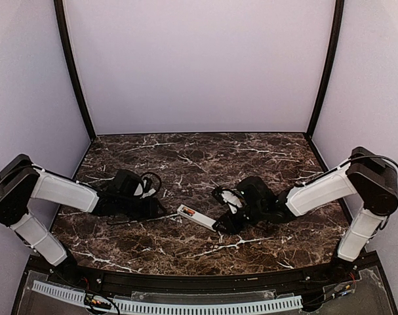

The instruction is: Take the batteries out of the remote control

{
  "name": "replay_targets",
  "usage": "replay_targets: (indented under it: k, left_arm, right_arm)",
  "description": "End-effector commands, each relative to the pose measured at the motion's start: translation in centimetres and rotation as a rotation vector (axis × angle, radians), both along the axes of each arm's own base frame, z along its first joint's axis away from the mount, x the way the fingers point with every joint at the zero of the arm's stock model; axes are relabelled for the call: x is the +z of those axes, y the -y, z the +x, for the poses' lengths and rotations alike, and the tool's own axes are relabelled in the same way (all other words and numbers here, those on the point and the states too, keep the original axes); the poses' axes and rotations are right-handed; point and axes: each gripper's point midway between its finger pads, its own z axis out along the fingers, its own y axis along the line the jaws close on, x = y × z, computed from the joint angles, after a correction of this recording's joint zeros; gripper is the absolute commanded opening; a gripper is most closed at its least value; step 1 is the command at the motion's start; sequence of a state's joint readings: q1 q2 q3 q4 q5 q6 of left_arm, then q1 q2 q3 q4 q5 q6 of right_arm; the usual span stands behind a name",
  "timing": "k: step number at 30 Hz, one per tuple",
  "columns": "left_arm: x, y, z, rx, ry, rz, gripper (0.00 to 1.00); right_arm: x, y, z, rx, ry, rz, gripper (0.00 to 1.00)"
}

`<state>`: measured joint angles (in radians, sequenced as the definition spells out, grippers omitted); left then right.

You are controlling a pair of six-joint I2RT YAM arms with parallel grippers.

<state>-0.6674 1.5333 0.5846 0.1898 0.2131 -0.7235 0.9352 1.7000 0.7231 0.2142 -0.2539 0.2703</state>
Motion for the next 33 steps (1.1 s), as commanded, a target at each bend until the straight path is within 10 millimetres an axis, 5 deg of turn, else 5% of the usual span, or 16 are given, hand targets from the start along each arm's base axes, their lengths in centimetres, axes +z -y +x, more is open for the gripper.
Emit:
replay_targets:
  k: [1,5,8,16,24,33]
  left_arm:
    - [-0.6,1.6,0.3,-0.047,-0.009,0.020,0.45]
    - [-1.1,2.5,0.5,-0.067,-0.014,0.042,0.39]
    - [-1.2,2.9,0.6,-0.072,-0.009,0.061,0.34]
    - [-2.5,3.1,-0.1,-0.086,-0.028,0.135,0.28]
    - [-3.5,4.4,0.1,-0.112,-0.042,0.144,0.27]
    - [-3.5,6.6,1.4,-0.170,-0.027,0.128,0.27]
  right_arm:
    - [2.0,0.3,0.3,0.021,0.018,0.079,0.38]
    - [2.9,0.7,1.1,0.016,0.046,0.096,0.38]
    - [2.7,1.0,2.4,-0.008,0.066,0.080,0.18]
    - [-0.1,0.6,4.2,-0.007,0.089,-0.037,0.06]
    - [-1.3,-0.9,1.7,0.091,0.051,-0.038,0.01]
    - [-0.1,-3.6,-1.6,0.156,-0.005,0.070,0.00]
